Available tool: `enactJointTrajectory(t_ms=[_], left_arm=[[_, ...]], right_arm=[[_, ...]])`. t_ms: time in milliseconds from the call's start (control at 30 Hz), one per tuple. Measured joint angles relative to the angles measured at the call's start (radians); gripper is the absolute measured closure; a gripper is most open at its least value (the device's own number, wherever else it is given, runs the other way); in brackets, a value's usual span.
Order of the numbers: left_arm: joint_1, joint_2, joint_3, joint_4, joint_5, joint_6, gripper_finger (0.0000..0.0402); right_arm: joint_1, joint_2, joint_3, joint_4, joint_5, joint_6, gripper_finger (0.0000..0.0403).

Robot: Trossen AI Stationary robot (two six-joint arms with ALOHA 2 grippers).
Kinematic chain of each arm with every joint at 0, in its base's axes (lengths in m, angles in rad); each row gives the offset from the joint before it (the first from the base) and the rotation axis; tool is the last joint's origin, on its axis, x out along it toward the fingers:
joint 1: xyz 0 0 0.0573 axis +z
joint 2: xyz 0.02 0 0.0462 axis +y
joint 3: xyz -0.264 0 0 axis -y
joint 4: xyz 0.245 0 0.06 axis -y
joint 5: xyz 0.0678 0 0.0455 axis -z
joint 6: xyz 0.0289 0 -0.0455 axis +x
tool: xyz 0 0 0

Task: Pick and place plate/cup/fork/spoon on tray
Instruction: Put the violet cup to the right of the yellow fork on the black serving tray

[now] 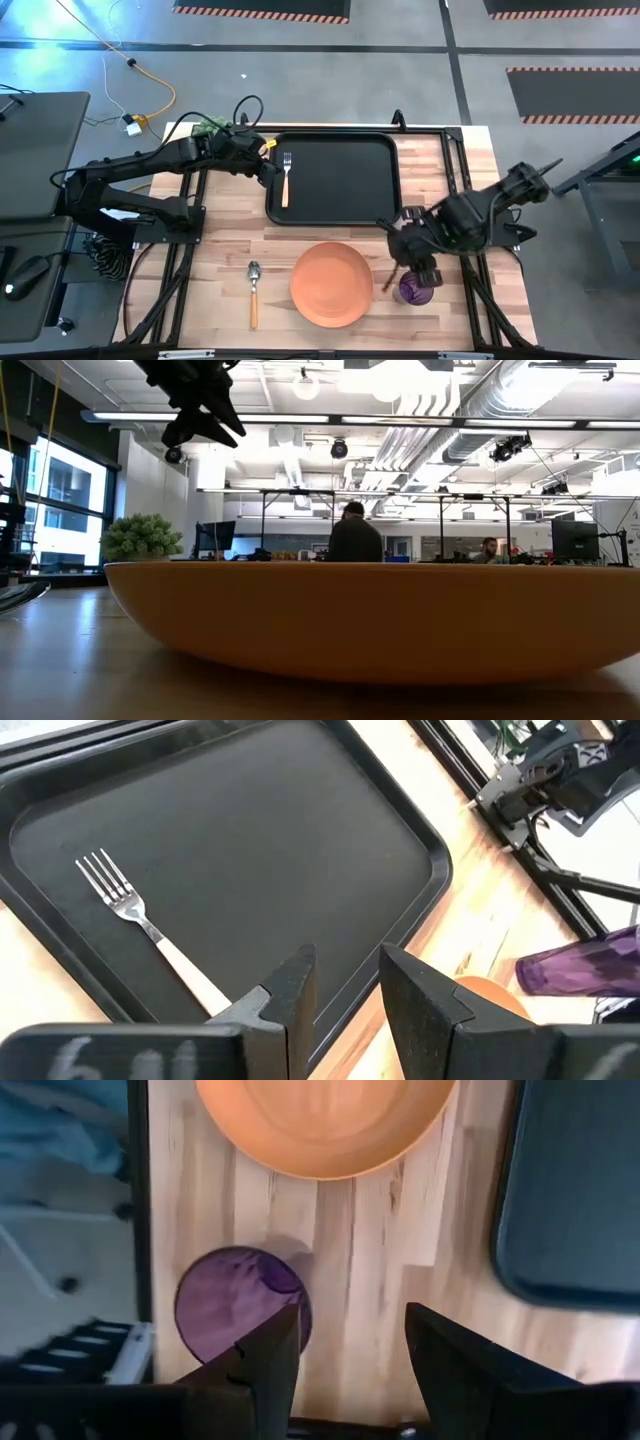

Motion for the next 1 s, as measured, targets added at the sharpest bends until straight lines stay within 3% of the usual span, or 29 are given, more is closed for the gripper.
enactJointTrajectory(t_ms=[133, 367, 667, 1000], left_arm=[[0.0, 0.0, 0.0, 0.0, 0.0, -0.003, 0.0298], [0.0, 0.0, 0.0, 0.0, -0.005, -0.002, 0.0298], [0.0, 0.0, 0.0, 0.0, -0.007, -0.001, 0.0298], [0.0, 0.0, 0.0, 0.0, -0.008, 0.016, 0.0298]], right_arm=[[0.057, 0.002, 0.0, 0.0, 0.067, -0.029, 0.0229], [0.088, 0.082, 0.0, 0.011, 0.011, -0.053, 0.0229], [0.1, 0.166, 0.0, 0.001, 0.024, -0.091, 0.0229], [0.116, 0.177, 0.0, 0.0, 0.045, -0.081, 0.0229]])
